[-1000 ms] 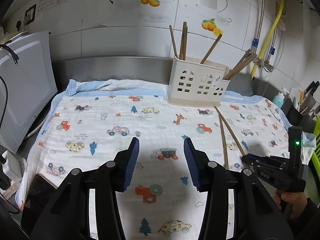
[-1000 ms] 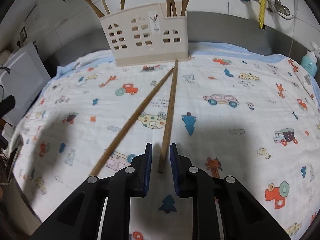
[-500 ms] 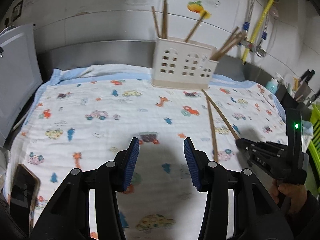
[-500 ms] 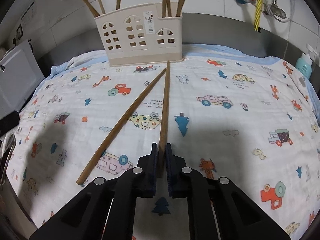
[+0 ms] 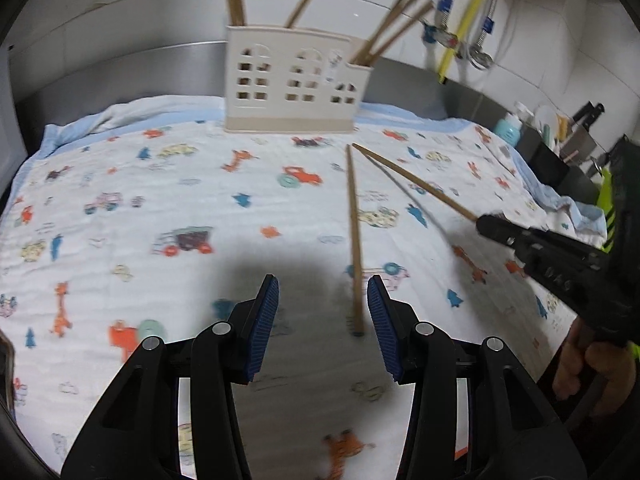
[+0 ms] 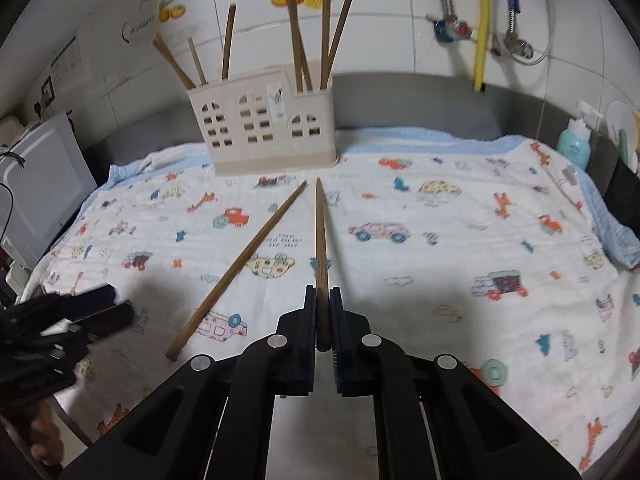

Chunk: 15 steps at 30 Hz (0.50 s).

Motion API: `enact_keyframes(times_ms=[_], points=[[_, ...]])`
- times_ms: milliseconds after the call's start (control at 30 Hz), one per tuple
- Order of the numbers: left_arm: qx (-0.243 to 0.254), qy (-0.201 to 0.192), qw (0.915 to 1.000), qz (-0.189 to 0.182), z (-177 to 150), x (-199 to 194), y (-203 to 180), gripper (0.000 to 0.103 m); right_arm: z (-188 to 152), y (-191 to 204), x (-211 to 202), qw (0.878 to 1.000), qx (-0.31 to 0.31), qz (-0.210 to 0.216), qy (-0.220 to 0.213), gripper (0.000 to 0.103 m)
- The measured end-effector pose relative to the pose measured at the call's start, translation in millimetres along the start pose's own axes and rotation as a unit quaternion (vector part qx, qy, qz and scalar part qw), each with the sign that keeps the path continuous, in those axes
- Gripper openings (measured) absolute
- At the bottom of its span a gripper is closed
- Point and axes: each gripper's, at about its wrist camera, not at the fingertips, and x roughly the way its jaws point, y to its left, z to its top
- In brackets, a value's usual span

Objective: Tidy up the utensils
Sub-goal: 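Close the right gripper on a wooden chopstick, then close the left gripper on the other chopstick while the right gripper holds its own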

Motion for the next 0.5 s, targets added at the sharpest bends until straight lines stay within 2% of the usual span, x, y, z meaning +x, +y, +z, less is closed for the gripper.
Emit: enact_keyframes(times_ms=[167, 233, 400, 500], points=[[0.0, 0.013, 0.9997, -0.021, 3, 14, -13, 0.045, 7, -7, -20, 1.0, 0.004, 0.003, -0.024, 0.006], [0.008, 0.014, 0.9997, -0.016, 5, 19, -20, 0.045, 10, -9, -27, 0.999, 0.006, 0.004, -0.034, 0.006], [0.011, 0.022, 0.9996, -0.016, 10, 31, -28, 0.03, 17, -12, -39, 0.999, 0.003, 0.004, -0.049, 0.006], [0.009, 0.027, 0.9995, -0.014, 12, 36, -28, 0.029, 21, -13, -45, 0.998, 0.005, 0.006, -0.058, 0.006]])
